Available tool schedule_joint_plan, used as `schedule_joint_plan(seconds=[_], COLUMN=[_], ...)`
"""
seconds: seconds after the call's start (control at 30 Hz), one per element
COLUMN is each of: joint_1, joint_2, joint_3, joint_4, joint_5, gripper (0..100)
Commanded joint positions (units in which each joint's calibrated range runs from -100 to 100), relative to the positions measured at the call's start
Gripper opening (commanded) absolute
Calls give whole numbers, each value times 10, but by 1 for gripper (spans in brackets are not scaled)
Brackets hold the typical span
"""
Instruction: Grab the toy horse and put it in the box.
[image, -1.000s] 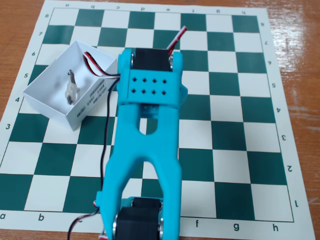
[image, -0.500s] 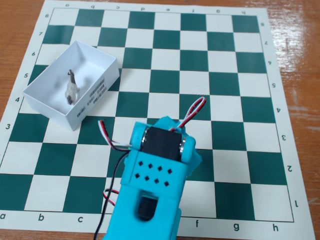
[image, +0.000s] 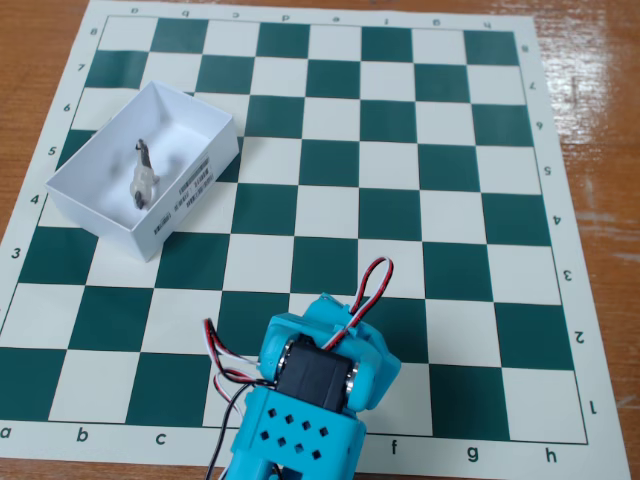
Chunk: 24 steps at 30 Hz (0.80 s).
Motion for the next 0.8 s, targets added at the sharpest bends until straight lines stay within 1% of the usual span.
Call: schedule_joint_plan(seconds=[0.0,0.1,0.27,0.77], joint_1=[-9,-13,-63,-120], joint_2=[-29,-66,-66,-66], joint_3=[40,93,94,94], joint_4=[-17,-30,-30,-30], joint_5=[5,9,6,7], gripper=[0,0,0,0])
